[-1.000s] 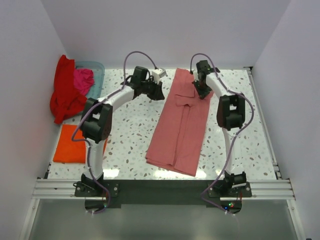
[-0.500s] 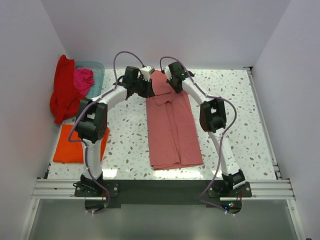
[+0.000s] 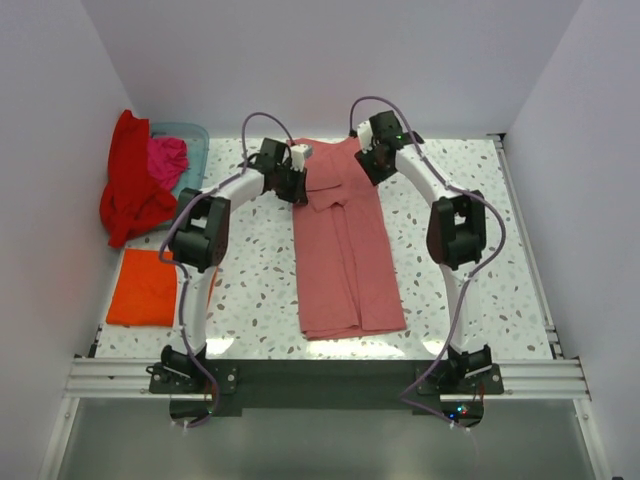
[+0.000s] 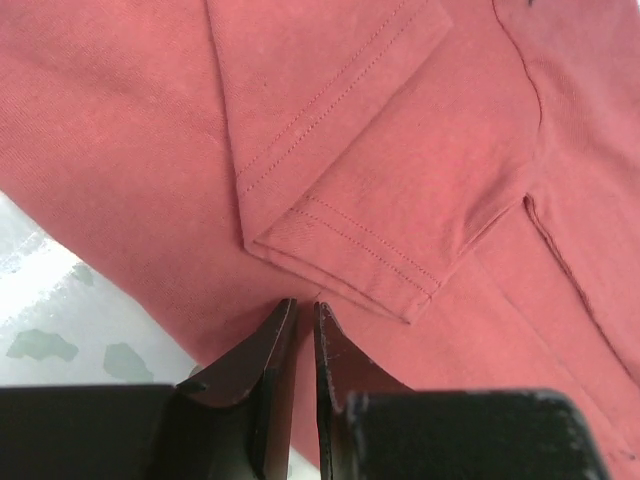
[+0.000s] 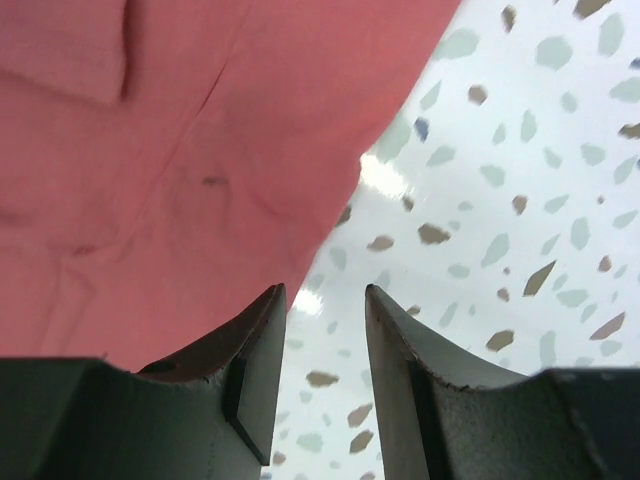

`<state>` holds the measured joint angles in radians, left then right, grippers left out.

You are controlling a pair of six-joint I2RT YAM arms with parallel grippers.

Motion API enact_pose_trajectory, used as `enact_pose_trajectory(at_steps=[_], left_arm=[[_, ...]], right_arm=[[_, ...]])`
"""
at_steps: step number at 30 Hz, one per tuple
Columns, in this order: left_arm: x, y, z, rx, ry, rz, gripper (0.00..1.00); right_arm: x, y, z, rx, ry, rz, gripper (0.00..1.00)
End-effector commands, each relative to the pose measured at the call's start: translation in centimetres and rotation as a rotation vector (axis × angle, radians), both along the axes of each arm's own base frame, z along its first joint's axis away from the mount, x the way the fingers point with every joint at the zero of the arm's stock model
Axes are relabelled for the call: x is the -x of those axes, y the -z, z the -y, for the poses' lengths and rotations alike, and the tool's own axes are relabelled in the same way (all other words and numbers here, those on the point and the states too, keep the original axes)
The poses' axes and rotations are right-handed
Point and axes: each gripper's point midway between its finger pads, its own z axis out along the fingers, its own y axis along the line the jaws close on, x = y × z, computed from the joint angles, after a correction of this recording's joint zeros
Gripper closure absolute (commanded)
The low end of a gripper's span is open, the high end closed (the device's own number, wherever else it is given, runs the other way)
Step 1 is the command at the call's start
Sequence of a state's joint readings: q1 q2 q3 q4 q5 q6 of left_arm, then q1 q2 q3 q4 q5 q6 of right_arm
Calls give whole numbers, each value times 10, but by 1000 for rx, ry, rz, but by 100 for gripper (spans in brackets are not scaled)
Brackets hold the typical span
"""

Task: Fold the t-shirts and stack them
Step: Fold the tshirt

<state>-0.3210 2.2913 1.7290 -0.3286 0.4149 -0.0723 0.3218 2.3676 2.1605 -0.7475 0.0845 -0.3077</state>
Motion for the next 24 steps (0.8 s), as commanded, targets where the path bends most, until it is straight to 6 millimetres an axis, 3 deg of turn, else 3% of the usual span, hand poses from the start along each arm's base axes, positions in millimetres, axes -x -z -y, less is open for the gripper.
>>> enact_pose_trajectory(at_steps=[1,2,3,6,9,14,17,19,20,21,23,24], left_arm=[[-7,7,-10,-71,18,-1,83],[-11,10,-10,-82,16,-6,83],[-25,15,-9,-97,30,13,83],[-44,26,-13,-121,31,-6,83],[-51,29,-12,-112,38,11,83],[-55,14,-1,-47,67,52,81],[-54,-36,8,37,113,176,73],[-50,-93,14,93,163,317,62],[-48,-114,16,107,179,368,58],[-41,-152,17,125,212,451,49],[-35,-196,17,136,246,573,43],[-22,-226,13,138,267,637,41]], right_arm=[[43,-13,-4,-121,-47,-126,58],[48,-19,1,-141,-44,-133,58],[56,-15,1,-160,-53,-162,57],[90,-2,3,-191,-84,-277,56],[104,-4,0,-220,-123,-306,56],[126,1,-5,-257,-180,-382,56],[123,-22,-9,-281,-214,-327,56],[117,-47,-14,-299,-269,-250,55],[114,-69,-15,-306,-287,-190,51],[108,-85,-17,-306,-305,-131,47],[106,-118,-17,-297,-355,-32,35],[106,-129,-18,-294,-371,0,33]])
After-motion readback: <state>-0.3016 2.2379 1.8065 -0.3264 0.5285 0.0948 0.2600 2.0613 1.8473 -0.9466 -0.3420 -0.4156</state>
